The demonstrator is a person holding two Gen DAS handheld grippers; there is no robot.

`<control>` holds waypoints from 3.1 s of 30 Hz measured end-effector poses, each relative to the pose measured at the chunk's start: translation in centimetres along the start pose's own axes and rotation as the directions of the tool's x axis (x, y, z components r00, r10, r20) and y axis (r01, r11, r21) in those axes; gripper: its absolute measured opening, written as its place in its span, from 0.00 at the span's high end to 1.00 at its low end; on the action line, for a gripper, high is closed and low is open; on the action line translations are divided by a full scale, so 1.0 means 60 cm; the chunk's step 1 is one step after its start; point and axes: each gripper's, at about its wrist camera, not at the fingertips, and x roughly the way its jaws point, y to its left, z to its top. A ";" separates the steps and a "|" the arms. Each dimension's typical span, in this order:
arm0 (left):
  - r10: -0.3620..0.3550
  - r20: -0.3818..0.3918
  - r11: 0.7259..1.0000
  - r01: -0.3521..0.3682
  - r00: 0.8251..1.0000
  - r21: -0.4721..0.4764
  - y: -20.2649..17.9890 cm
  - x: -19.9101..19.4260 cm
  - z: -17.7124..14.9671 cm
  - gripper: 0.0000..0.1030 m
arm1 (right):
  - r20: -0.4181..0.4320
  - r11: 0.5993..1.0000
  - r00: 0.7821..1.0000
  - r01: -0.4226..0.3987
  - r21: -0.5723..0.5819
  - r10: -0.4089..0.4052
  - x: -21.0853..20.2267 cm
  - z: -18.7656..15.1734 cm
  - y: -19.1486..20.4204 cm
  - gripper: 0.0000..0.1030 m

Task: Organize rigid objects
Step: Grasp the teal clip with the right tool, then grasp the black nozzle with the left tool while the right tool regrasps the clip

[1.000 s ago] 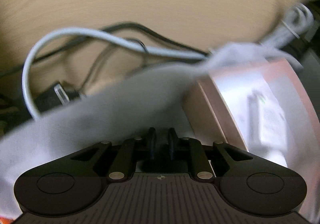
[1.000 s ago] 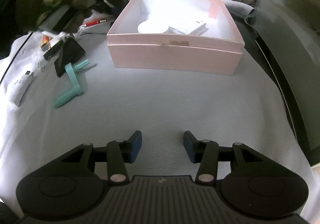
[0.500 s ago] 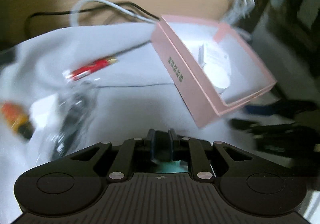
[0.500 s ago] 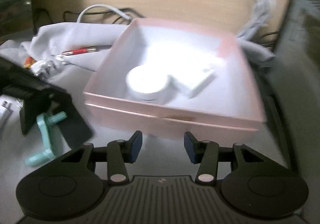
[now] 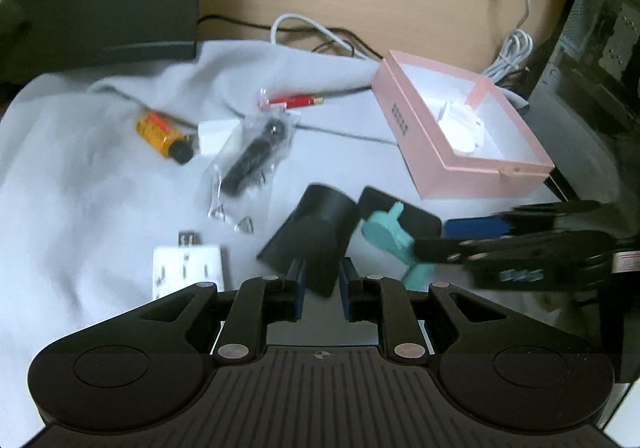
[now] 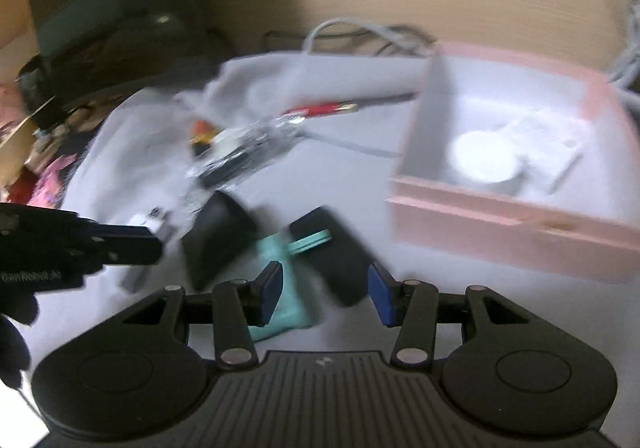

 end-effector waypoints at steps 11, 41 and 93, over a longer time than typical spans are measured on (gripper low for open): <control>0.160 0.074 0.983 -0.166 0.984 0.084 0.017 -0.057 -0.047 0.75 | -0.125 0.992 0.990 0.052 -0.114 -0.066 -0.002 -0.028 0.043 0.90; 0.082 -0.003 0.981 -0.080 0.997 0.176 -0.041 0.053 -0.068 0.60 | -0.037 0.979 0.985 0.173 0.108 -0.170 -0.069 -0.130 -0.003 0.04; 0.150 0.095 0.970 -0.165 0.984 0.177 -0.033 0.153 0.025 0.46 | 0.053 0.973 0.972 0.229 -0.009 -0.229 -0.049 -0.101 -0.062 0.22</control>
